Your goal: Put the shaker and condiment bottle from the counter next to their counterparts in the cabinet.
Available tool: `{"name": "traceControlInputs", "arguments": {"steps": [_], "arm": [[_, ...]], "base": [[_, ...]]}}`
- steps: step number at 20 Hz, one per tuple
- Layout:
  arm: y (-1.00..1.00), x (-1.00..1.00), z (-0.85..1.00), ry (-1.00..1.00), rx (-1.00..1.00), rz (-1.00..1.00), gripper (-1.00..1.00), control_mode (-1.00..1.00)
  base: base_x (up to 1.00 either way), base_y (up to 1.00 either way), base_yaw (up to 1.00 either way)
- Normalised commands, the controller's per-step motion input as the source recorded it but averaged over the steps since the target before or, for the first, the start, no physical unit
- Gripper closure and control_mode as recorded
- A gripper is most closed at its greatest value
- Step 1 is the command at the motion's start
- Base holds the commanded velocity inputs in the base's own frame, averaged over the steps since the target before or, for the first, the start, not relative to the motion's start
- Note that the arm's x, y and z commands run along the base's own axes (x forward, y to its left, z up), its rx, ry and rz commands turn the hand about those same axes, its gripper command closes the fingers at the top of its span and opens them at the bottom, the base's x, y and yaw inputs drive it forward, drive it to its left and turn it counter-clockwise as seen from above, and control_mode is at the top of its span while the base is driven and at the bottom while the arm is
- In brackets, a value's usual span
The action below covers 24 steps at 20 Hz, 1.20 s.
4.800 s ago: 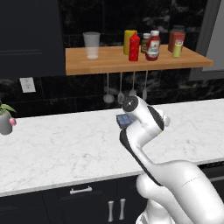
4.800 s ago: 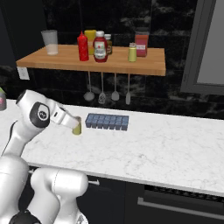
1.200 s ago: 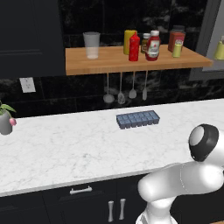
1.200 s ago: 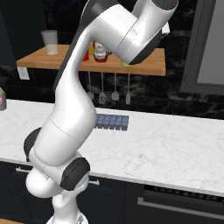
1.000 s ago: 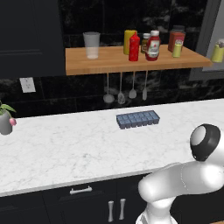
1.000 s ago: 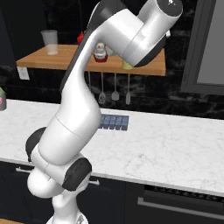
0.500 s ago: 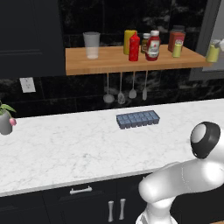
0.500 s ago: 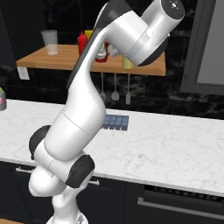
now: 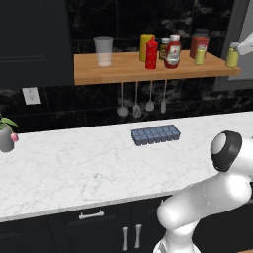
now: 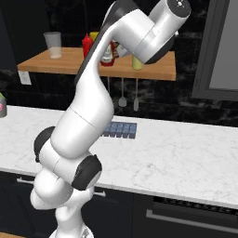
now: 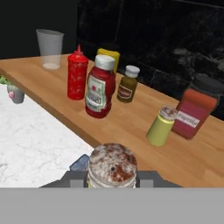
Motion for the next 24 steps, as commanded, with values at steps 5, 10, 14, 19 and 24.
{"name": "traceControlInputs", "arguments": {"steps": [5,10,14,19,24], "arm": [[-0.03,0.33,0.00,0.00,0.00,0.00,1.00,-1.00],[-0.20,0.35,0.00,0.01,0.00,0.00,1.00,-1.00],[-0.40,0.35,0.00,0.03,0.00,0.01,1.00,-1.00],[-0.27,0.22,0.00,0.03,0.00,0.01,1.00,-1.00],[-0.06,0.16,0.01,0.09,0.02,0.00,1.00,-1.00]], "base": [[0.00,0.00,0.00],[0.00,0.00,0.00],[0.00,0.00,0.00],[0.00,0.00,0.00],[0.00,0.00,0.00]]}}
